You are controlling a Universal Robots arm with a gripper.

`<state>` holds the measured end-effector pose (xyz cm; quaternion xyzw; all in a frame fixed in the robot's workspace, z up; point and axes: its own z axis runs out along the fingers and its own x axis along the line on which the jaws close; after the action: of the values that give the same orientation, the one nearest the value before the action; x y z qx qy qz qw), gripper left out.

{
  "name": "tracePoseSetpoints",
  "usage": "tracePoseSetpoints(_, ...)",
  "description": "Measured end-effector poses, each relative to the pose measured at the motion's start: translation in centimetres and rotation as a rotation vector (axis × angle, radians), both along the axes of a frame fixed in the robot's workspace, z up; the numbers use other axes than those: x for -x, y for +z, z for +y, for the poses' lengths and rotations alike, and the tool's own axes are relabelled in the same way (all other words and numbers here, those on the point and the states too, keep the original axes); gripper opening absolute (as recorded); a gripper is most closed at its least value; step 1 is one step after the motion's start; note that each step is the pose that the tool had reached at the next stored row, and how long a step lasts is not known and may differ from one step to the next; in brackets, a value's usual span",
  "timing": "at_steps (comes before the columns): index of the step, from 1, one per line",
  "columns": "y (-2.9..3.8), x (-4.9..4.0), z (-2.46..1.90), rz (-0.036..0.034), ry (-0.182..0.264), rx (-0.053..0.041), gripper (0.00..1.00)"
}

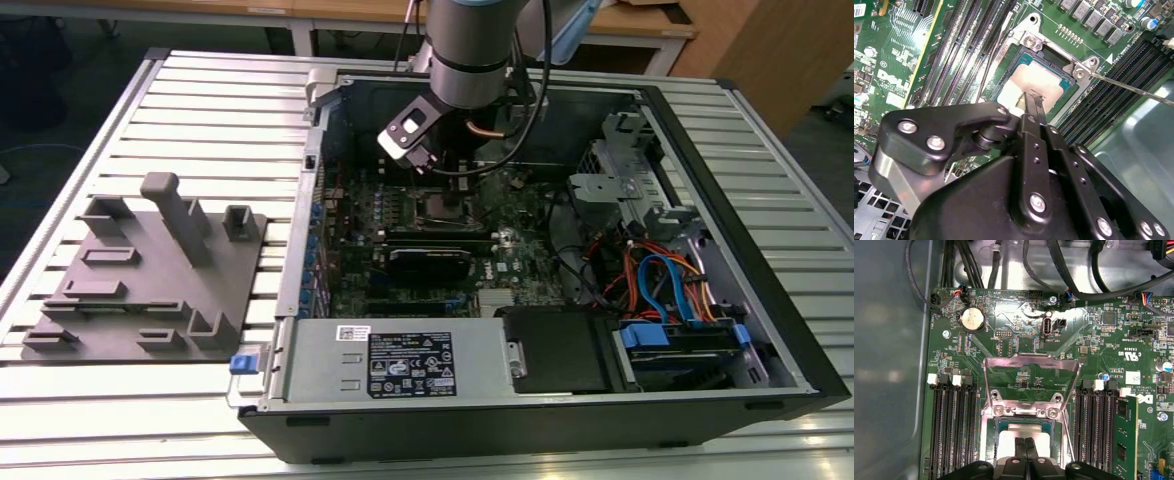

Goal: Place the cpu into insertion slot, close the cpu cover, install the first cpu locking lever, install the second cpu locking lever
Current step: 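Place the cpu into insertion slot, then close the cpu cover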

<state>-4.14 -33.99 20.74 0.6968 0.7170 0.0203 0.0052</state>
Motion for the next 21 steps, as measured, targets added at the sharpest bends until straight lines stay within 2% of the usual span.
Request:
tracePoseSetpoints(17,0.04,0.0,0.0,0.0,0.0,0.0005,0.1)
tracePoseSetpoints(21,0.04,-0.17,0.0,0.0108,0.0,0.0015,0.1)
